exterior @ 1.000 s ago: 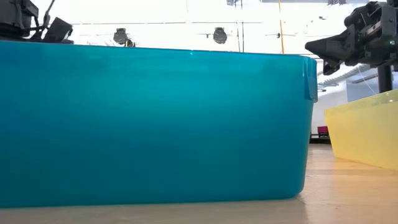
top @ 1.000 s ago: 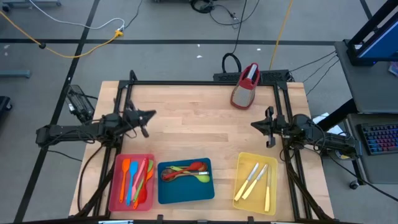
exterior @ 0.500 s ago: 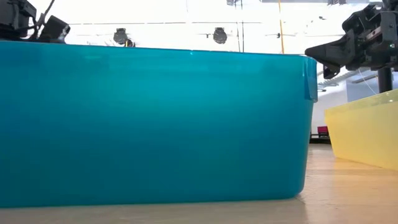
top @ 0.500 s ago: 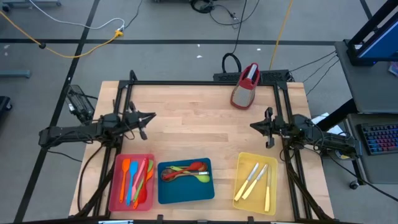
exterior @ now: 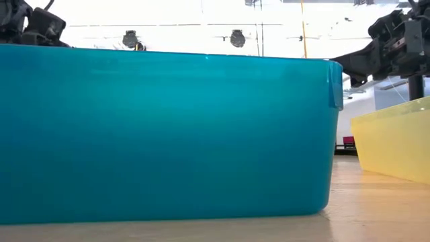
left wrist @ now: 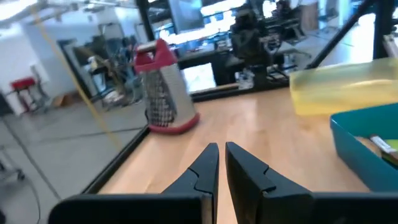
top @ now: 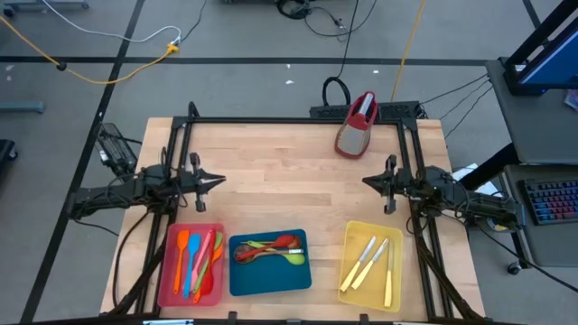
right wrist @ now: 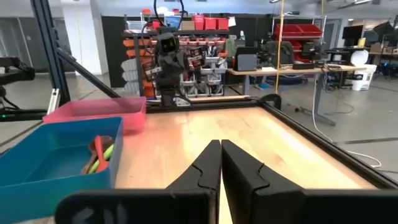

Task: Pick & Place Kitchen Items
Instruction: Return to Home Position

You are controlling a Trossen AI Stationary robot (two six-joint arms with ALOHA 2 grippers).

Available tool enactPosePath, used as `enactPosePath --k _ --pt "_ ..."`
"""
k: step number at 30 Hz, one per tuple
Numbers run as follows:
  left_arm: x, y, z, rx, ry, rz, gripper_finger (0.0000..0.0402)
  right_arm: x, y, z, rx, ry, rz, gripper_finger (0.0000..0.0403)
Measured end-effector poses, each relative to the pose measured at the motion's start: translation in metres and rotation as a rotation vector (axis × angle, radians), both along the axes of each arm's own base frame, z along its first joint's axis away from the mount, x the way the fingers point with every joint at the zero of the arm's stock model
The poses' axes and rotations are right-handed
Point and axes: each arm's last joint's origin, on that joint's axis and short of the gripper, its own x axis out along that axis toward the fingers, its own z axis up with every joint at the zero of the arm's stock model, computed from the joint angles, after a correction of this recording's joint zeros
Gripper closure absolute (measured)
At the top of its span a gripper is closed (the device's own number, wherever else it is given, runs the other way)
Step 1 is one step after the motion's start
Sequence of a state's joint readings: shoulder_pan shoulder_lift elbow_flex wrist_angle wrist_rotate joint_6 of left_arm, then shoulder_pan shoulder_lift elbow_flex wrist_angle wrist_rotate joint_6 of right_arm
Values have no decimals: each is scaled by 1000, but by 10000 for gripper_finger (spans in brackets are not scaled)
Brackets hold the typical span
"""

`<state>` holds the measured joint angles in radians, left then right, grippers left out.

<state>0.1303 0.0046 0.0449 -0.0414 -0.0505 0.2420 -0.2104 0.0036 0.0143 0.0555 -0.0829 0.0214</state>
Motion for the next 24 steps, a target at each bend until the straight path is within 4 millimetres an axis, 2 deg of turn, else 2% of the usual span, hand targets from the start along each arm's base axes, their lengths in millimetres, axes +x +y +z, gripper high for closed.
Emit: enactPosePath --k 4,13,24 --pt "1 -1 -2 31 -31 -25 366 0 1 0 2 -1 24 394" --pt "2 -2 -5 -31 -31 -73 366 0 1 0 -7 6 22 394" --pt "2 0 -6 -35 -28 -21 366 0 1 -1 -7 7 22 394"
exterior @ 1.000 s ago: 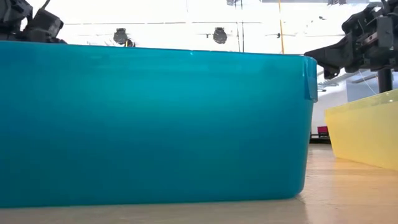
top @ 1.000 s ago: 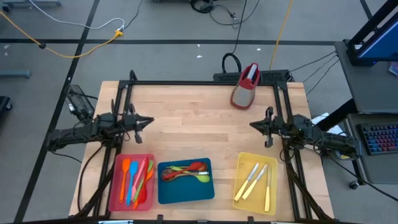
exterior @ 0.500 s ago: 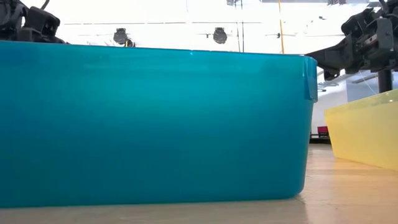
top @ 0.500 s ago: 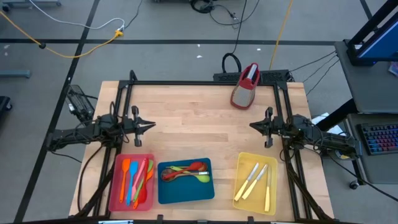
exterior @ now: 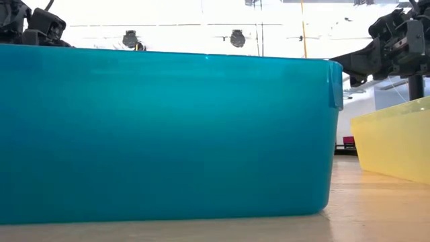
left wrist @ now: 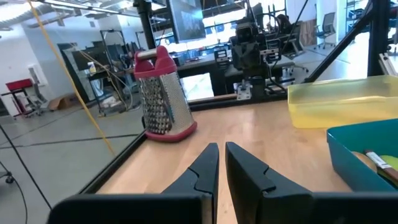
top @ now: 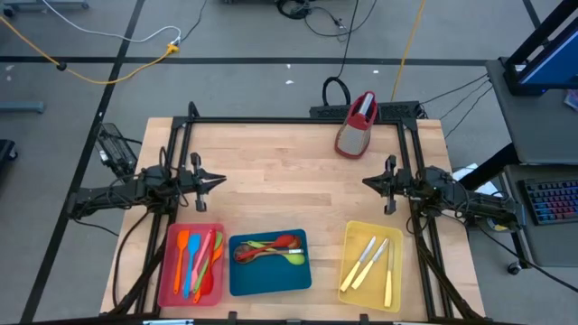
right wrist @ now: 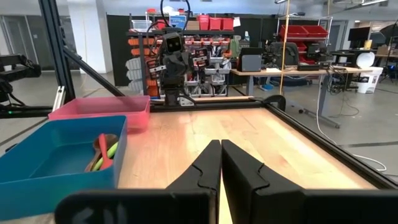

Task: Pick & Place Kitchen Items
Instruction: Return to Home Position

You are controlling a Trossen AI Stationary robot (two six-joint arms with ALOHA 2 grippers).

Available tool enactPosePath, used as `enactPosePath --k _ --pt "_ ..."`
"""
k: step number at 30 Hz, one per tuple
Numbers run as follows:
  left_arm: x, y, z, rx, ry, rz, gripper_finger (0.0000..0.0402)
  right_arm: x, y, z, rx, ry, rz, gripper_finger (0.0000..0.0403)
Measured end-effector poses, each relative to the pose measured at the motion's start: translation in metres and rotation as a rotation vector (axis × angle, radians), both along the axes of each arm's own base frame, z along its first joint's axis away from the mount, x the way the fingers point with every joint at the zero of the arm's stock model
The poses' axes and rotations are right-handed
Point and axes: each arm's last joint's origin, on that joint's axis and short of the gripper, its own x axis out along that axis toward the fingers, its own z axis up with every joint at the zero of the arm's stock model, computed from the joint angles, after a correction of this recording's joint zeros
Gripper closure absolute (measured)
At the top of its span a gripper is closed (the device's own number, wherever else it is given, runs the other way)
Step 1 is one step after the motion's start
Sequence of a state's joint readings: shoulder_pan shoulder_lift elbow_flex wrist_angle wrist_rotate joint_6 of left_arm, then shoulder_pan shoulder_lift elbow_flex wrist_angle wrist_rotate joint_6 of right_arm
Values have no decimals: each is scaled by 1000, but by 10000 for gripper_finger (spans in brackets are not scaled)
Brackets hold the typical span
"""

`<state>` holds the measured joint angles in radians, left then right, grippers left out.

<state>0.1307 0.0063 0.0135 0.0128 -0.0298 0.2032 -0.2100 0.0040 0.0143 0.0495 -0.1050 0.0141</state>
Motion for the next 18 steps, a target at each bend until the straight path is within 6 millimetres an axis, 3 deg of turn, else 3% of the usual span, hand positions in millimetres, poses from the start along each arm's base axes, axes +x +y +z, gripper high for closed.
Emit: enactPosePath --k 18 --pt "0 0 4 5 -51 5 366 0 0 0 -1 -5 0 394"
